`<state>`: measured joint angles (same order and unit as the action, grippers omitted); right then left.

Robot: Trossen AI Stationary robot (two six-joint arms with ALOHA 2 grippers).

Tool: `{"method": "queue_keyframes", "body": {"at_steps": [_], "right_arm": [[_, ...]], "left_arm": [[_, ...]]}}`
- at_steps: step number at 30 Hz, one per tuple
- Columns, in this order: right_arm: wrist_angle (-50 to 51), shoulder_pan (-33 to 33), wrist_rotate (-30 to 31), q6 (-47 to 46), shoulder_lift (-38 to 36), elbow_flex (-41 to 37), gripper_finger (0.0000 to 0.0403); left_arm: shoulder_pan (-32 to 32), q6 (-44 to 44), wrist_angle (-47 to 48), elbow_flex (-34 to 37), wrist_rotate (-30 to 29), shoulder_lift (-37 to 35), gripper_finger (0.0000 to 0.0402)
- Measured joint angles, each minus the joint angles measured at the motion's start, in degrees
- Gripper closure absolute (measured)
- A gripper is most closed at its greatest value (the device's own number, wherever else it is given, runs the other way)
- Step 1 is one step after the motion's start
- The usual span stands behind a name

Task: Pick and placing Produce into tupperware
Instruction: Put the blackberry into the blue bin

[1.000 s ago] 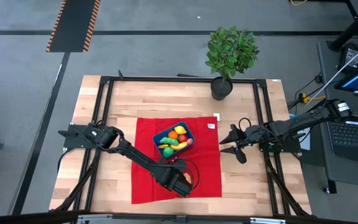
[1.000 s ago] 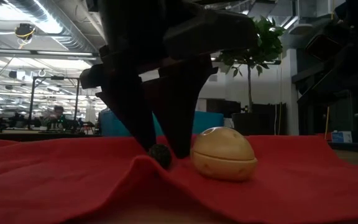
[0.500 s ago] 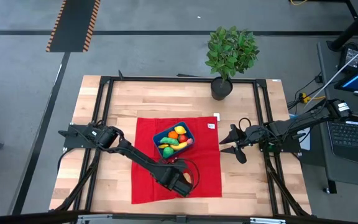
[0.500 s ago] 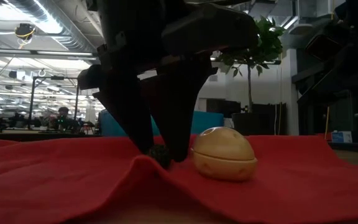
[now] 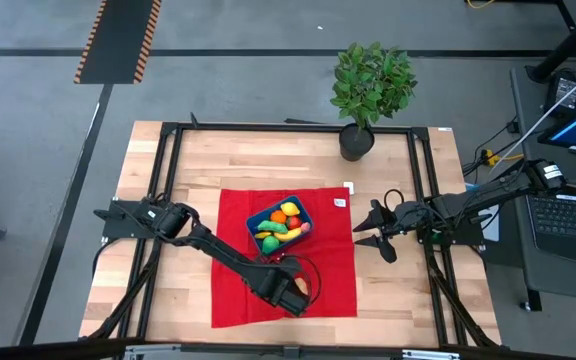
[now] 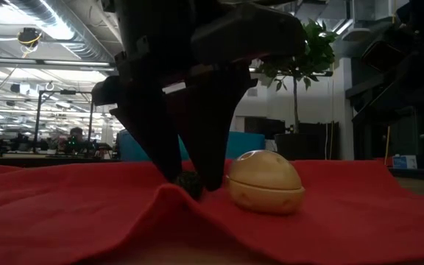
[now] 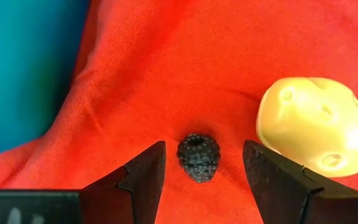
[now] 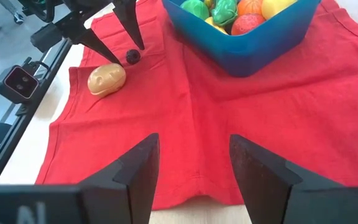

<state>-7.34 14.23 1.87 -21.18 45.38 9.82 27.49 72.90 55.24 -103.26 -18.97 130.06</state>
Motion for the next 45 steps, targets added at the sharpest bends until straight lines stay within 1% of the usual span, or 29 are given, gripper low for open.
{"method": "queue_keyframes", "body": {"at_steps": [6,18,25,29,39,45], "right_arm": [[0.0,0.0,0.0,-1.0,0.0,0.0,0.0207],[0.1,0.0,0.0,-0.9,0.0,0.0,0.0207],[1.5,0.0,0.0,-1.1,0.0,0.0,0.0207],[2.4,0.0,0.0,-1.2,0.0,0.0,0.0207],[2.5,0.0,0.0,-1.2,0.0,0.0,0.0207],[2.5,0.0,0.0,-1.2,0.0,0.0,0.0207]], "left_arm": [[0.0,0.0,0.0,0.0,0.0,0.0,0.0202],[-0.1,0.0,0.7,0.0,0.0,0.0,0.0276],[-0.1,-0.1,0.7,0.0,0.0,0.0,0.0297],[-0.1,-0.1,0.7,0.0,0.0,0.0,0.0296],[-0.1,-1.5,0.7,0.0,0.3,0.0,0.0266],[-0.1,-1.6,0.7,0.0,0.3,0.0,0.0261]]}}
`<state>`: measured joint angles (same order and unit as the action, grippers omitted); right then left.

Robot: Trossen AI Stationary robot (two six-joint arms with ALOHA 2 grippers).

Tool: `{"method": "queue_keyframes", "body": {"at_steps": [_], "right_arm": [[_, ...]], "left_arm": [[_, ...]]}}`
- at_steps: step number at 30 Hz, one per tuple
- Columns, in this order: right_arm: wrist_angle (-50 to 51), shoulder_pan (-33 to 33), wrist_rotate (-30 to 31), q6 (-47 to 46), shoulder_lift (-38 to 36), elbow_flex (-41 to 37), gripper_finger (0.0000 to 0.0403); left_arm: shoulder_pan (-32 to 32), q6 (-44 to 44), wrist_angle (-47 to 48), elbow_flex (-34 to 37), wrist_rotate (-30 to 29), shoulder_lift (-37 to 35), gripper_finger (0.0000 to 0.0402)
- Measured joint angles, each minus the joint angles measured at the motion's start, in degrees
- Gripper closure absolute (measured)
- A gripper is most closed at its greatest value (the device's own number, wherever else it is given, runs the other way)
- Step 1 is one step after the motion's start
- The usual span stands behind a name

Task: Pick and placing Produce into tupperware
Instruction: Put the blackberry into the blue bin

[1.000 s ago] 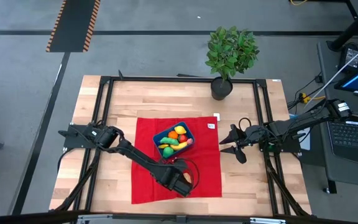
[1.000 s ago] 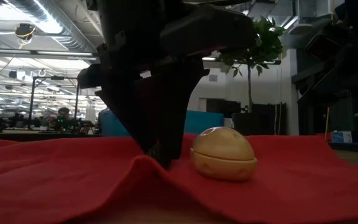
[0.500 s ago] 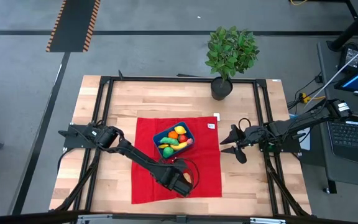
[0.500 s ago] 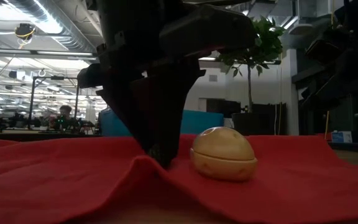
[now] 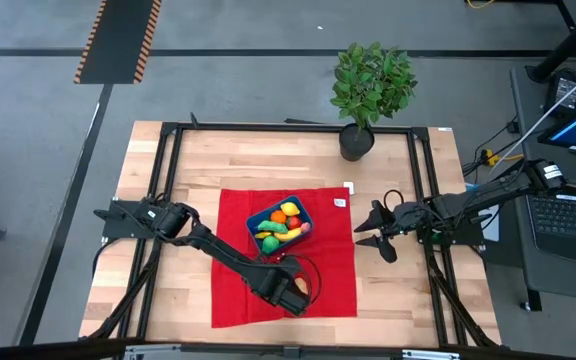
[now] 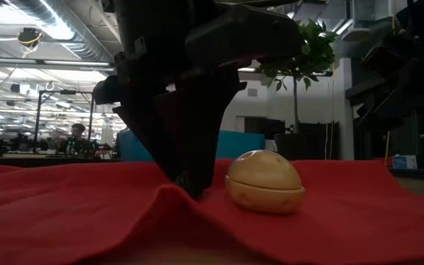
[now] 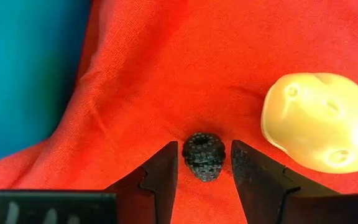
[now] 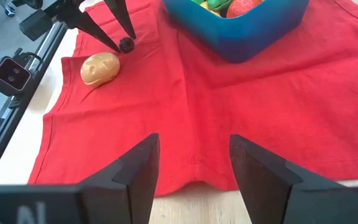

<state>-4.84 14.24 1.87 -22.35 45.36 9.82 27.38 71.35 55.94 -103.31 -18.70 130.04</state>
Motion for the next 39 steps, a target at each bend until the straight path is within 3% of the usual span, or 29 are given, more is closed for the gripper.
{"method": "queue_keyframes", "body": {"at_steps": [13,23,34,39], "right_arm": [[0.0,0.0,0.0,-0.1,0.0,0.0,0.0207],[0.0,0.0,0.0,-0.1,0.0,0.0,0.0207],[0.0,0.0,0.0,-0.1,0.0,0.0,0.0207],[0.0,0.0,0.0,-0.1,0.0,0.0,0.0207]], "left_arm": [[0.0,-0.1,0.2,0.0,1.0,0.0,0.0309],[0.0,-0.9,0.3,0.0,0.9,0.0,0.0316],[0.0,-1.8,0.4,0.0,0.9,0.0,0.0398],[0.0,-3.1,0.6,0.2,2.2,0.4,0.0380]]}}
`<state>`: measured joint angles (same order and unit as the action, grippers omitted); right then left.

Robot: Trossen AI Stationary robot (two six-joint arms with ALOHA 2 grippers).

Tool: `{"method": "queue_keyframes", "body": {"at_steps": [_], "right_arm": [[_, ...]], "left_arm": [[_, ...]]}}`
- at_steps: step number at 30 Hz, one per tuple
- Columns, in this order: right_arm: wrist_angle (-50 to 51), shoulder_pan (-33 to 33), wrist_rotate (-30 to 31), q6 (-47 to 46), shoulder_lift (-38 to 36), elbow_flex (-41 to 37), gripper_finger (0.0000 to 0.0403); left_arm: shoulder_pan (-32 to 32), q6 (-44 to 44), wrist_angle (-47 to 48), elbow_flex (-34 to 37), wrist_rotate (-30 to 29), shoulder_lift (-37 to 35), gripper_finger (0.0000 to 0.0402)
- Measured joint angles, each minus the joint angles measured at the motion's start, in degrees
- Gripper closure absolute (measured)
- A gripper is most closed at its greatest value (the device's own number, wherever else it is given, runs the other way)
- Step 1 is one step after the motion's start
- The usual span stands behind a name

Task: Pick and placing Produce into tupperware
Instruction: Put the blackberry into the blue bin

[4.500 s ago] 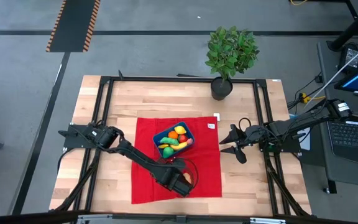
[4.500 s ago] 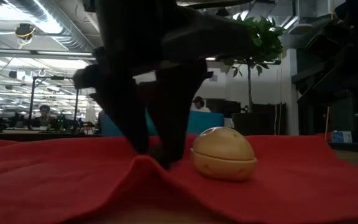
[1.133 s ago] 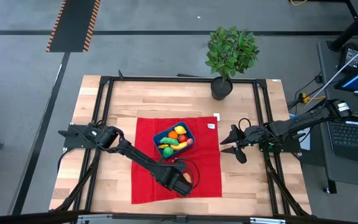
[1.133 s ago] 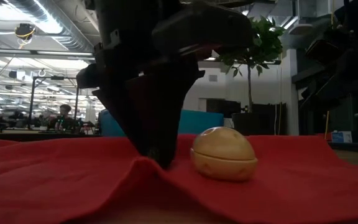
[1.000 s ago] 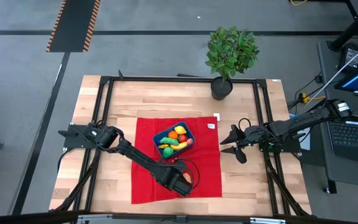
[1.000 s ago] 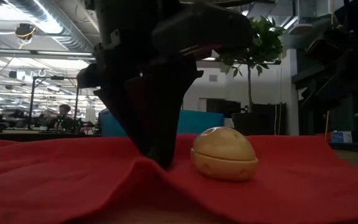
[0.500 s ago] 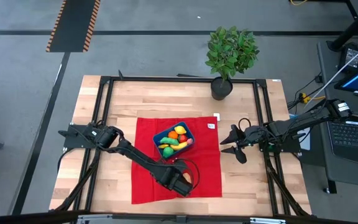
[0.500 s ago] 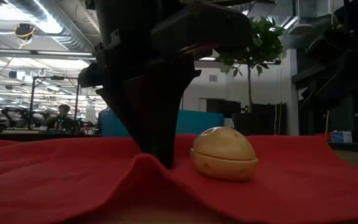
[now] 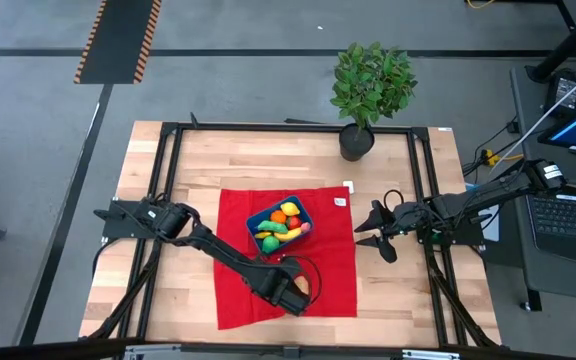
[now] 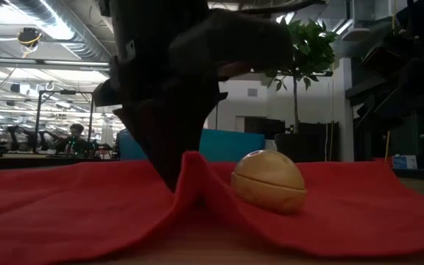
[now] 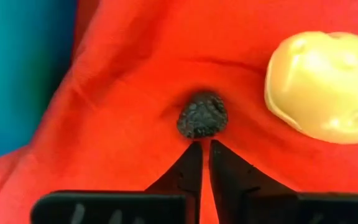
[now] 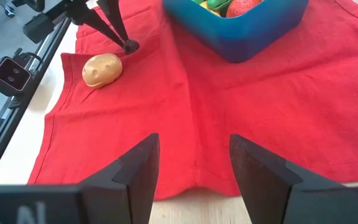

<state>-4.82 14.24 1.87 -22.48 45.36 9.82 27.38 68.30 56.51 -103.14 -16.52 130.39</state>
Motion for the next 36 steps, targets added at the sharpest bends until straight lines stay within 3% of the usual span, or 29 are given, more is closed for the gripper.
{"method": "queue_keyframes", "body": {"at_steps": [15,25,36], "right_arm": [[0.0,0.0,0.0,0.1,0.0,0.0,0.0207],[0.0,0.0,0.0,0.1,0.0,0.0,0.0207],[0.0,0.0,0.0,0.3,0.0,0.0,0.0207]], "left_arm": [[2.4,-1.8,3.9,0.0,1.0,0.0,0.0302],[2.6,-13.4,4.3,-0.1,0.6,-0.1,0.0229],[2.5,-26.3,-0.5,-0.1,-2.2,-0.2,0.0232]]}}
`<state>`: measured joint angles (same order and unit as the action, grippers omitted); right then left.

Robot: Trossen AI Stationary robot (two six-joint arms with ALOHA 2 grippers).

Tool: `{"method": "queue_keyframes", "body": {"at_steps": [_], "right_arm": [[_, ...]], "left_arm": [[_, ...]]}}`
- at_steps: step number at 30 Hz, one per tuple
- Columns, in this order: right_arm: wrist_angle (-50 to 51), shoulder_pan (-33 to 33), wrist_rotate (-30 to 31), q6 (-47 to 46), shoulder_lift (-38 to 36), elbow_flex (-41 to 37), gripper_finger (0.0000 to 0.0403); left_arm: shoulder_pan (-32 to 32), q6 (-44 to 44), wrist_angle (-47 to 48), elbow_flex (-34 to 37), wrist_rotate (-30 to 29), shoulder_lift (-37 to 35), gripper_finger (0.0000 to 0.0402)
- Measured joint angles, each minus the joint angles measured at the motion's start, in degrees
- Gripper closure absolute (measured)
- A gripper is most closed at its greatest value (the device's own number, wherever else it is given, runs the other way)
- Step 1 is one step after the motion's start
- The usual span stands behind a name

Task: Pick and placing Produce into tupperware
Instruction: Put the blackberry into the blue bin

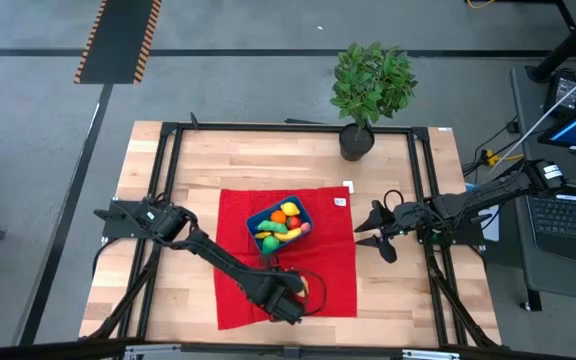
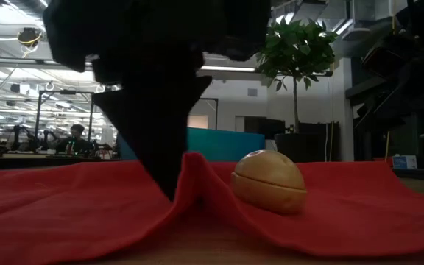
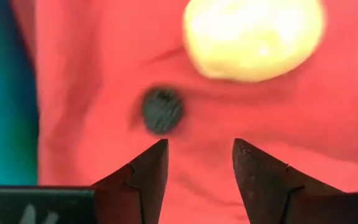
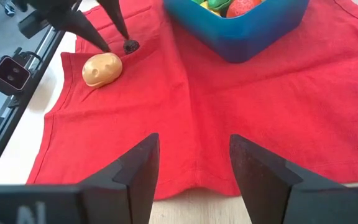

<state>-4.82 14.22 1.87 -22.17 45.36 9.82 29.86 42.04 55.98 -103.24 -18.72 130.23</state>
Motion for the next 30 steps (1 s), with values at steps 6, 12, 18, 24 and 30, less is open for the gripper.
{"method": "queue_keyframes", "body": {"at_steps": [6,12,18,24,30], "right_arm": [[0.0,0.0,0.0,0.3,0.0,0.0,0.0207],[-0.1,0.0,0.0,1.4,0.0,0.0,0.0207],[-0.5,0.0,0.0,3.5,0.0,0.0,0.0207],[-1.2,0.0,0.0,4.6,0.0,0.0,0.0207],[-1.4,0.0,0.0,4.6,0.0,0.0,0.0207]], "left_arm": [[-1.0,-7.4,-1.5,-0.1,0.0,-0.8,0.0237],[-3.0,-11.4,-1.2,-0.1,-0.2,-3.0,0.0231],[-3.9,-16.1,-2.3,-0.1,0.5,-5.0,0.0237],[-6.2,-19.4,-3.0,0.5,7.0,-5.0,0.0234],[-7.8,-21.0,-5.5,2.8,10.5,-4.9,0.0240]]}}
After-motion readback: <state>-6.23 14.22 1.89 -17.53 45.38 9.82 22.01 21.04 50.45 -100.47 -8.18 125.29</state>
